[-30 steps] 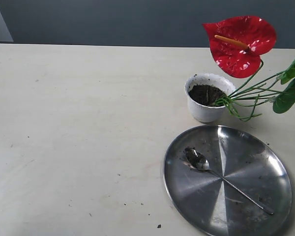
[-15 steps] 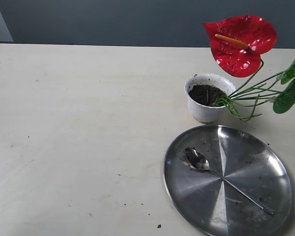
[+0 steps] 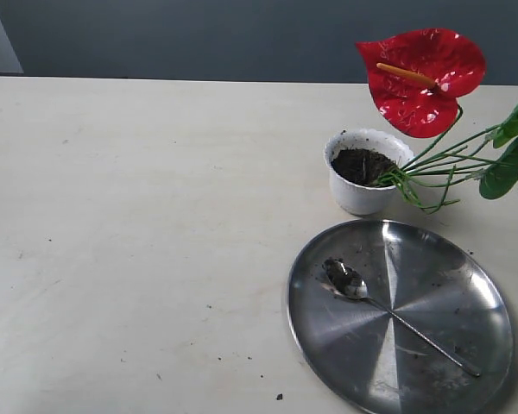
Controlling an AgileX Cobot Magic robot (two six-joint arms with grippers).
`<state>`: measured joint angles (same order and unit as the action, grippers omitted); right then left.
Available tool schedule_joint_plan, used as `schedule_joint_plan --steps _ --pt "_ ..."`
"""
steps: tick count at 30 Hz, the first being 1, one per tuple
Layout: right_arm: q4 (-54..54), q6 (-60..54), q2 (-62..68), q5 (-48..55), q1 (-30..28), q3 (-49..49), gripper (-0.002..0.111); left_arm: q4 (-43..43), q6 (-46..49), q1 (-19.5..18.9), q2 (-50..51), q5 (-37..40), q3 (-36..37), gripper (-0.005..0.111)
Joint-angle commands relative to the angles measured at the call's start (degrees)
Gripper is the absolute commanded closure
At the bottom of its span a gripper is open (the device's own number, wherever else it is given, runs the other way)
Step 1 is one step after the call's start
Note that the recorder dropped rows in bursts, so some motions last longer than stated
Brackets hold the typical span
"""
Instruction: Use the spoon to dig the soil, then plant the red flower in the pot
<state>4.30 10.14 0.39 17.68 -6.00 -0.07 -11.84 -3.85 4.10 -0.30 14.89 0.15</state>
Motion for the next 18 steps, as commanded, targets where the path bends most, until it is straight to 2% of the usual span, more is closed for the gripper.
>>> schedule_joint_plan --steps 1,9,18 --pt "-1.77 -4.23 -0.39 -0.37 -0.27 0.07 0.108 0.21 -0.05 0.13 0.30 -0.38 -0.15 0.105" --pt "-1.77 -11.42 -0.39 -0.37 -0.27 0.07 0.108 0.21 -0.05 0.13 0.30 -0.38 -0.15 0.105" --pt "-1.77 -11.42 -0.39 -0.37 -0.27 0.07 0.108 0.21 -0.05 0.13 0.30 -0.38 -0.15 0.105"
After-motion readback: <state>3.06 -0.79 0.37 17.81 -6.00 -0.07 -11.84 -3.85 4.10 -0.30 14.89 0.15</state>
